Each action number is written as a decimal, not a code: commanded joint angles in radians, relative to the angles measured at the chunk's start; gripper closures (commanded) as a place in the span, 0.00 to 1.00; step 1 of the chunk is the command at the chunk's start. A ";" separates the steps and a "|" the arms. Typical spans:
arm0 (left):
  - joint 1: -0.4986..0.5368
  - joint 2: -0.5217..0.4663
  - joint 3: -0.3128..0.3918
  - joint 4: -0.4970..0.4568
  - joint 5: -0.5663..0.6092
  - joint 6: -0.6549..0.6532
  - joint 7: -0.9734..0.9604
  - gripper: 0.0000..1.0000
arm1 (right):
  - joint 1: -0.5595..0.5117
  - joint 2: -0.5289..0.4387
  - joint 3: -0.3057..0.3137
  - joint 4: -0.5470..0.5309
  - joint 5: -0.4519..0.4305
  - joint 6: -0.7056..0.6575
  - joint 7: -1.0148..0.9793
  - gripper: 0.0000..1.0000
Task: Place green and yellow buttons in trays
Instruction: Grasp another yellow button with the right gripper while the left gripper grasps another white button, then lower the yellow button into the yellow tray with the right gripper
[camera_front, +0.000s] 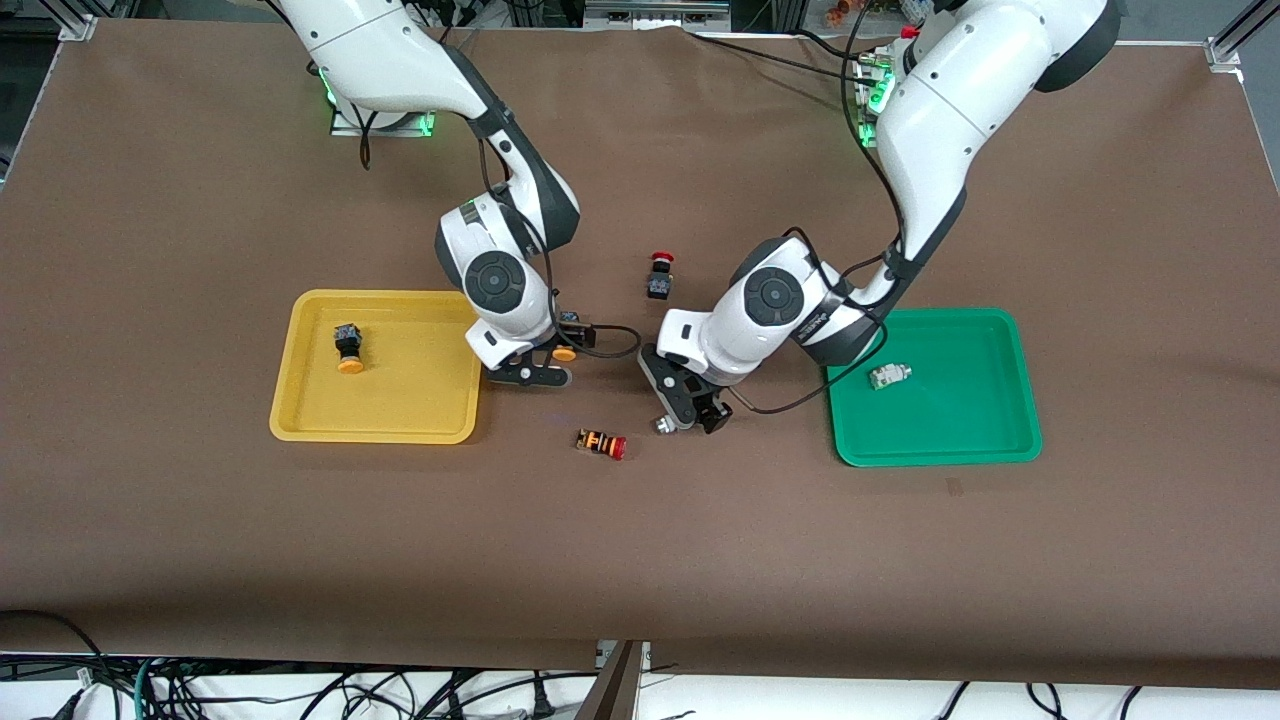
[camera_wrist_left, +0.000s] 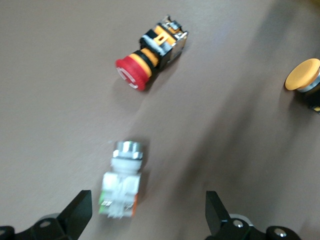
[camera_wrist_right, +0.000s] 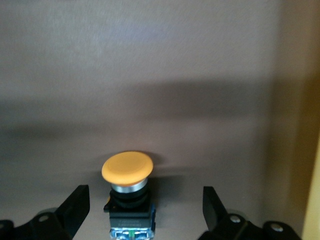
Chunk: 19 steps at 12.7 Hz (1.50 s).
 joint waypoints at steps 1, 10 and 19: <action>-0.005 0.026 0.015 0.016 0.068 0.023 0.026 0.00 | 0.032 0.020 -0.004 0.007 0.018 0.015 0.011 0.26; 0.009 0.052 0.044 0.028 0.112 0.031 0.034 0.11 | -0.127 -0.055 -0.045 0.093 0.001 -0.233 -0.249 1.00; 0.029 0.030 0.041 0.021 0.112 0.028 0.040 0.86 | -0.171 -0.063 -0.205 0.092 0.012 -0.287 -0.552 0.00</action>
